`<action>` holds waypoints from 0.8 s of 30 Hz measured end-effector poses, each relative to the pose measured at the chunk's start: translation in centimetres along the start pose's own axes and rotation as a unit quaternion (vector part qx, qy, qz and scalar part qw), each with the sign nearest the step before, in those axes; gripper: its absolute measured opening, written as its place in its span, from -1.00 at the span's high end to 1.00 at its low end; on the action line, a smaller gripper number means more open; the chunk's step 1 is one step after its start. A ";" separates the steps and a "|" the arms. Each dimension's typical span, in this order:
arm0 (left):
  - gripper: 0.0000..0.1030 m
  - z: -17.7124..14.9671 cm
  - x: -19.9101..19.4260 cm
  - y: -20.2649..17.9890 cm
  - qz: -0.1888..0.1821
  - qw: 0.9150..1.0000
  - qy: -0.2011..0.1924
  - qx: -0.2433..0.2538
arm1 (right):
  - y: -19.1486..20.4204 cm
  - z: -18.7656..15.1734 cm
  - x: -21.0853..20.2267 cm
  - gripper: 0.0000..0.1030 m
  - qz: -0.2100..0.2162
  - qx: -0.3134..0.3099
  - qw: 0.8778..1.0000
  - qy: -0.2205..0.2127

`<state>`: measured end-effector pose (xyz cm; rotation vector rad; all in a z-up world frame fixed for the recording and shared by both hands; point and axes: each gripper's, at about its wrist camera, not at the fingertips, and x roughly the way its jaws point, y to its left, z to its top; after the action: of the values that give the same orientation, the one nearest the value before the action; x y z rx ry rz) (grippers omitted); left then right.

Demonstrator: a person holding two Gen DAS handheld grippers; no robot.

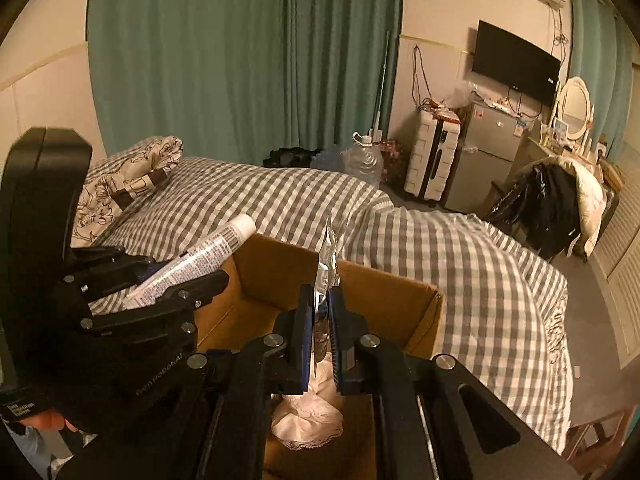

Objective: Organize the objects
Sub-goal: 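Carry the tube and blister pack over the cardboard box and release both, then grasp the white ceramic figurine with the left gripper while the right grasps the grey hanger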

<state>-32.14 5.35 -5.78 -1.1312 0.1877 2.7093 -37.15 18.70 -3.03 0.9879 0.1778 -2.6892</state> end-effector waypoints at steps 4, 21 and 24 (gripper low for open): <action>0.10 0.3 -2.0 0.1 0.001 1.000 -0.008 -0.005 | -0.4 0.4 -1.5 0.69 -0.017 0.007 1.000 -0.008; -0.98 -0.7 -21.8 1.4 0.046 0.990 -0.125 -0.037 | 2.9 2.8 -23.0 -0.76 -0.076 0.002 0.992 -0.105; -1.00 -1.9 -24.4 1.3 0.053 0.989 -0.134 -0.038 | 3.7 2.1 -25.8 -0.83 -0.084 -0.003 0.990 -0.110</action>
<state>-14.35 0.49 10.37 -0.7818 0.1058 2.9500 -18.50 20.16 15.22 0.6961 0.2329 -2.9226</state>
